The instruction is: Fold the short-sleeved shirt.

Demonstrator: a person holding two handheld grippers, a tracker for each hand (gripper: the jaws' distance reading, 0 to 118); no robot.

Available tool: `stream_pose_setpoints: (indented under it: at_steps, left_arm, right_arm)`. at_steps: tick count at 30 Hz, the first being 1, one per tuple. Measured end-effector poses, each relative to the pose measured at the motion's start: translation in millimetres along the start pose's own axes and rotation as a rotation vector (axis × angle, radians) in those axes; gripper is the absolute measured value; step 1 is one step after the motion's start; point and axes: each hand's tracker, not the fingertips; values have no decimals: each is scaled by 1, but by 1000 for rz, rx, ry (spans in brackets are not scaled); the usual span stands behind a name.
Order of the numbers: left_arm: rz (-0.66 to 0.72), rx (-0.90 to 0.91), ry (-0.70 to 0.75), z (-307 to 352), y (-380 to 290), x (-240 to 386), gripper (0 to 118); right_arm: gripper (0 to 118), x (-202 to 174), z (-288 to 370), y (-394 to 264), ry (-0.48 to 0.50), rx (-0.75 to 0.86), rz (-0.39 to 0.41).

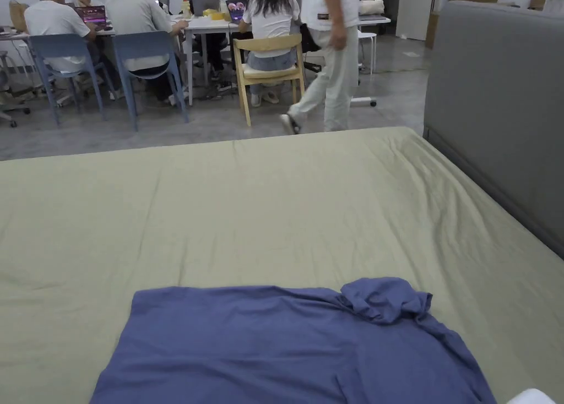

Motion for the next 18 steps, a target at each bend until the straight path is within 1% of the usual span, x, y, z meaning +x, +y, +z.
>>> stream_pose_setpoints:
  at_steps: [2,3,5,6,7,8,11,12,13,14,15,16,17,18]
  left_arm:
    - [-16,-60,53,-23,-5,-1,2]
    - [-40,-89,78,-39,-7,2,2]
    - [-85,-163,134,-72,-7,1,2]
    - [-89,-199,168,-90,-7,-1,2]
    - [-78,-221,164,-108,-6,-1,2]
    - [-57,-229,145,-115,-4,-3,2]
    - [-51,-241,182,-103,5,10,2]
    - [-96,-248,202,-105,1,14,2]
    - [-149,-236,208,-105,-1,17,2]
    - [-132,-226,206,-96,-4,23,7]
    - [-104,-176,191,-79,-4,27,42]
    - [-48,-71,133,-59,-2,28,93]
    - [-4,29,61,-38,-3,29,118]
    - [43,146,-45,-8,-4,28,118]
  right_arm:
    - [7,-3,-24,0,4,-29,1]
    - [7,-2,-35,-1,17,-53,-20]
    - [7,4,-62,0,56,-115,-92]
    - [7,5,-73,2,74,-142,-116]
    - [7,6,-85,1,77,-169,-130]
    - [7,7,-90,2,88,-161,-140]
    - [7,13,-86,9,93,-186,-164]
    - [9,14,-87,9,100,-187,-173]
    - [14,15,-82,9,108,-188,-180]
    - [19,16,-75,12,114,-189,-188]
    - [48,20,-63,13,134,-178,-206]
    - [89,23,-44,14,138,-109,-250]
    - [118,26,-21,15,146,-6,-285]
    - [116,27,-2,15,126,78,-304]
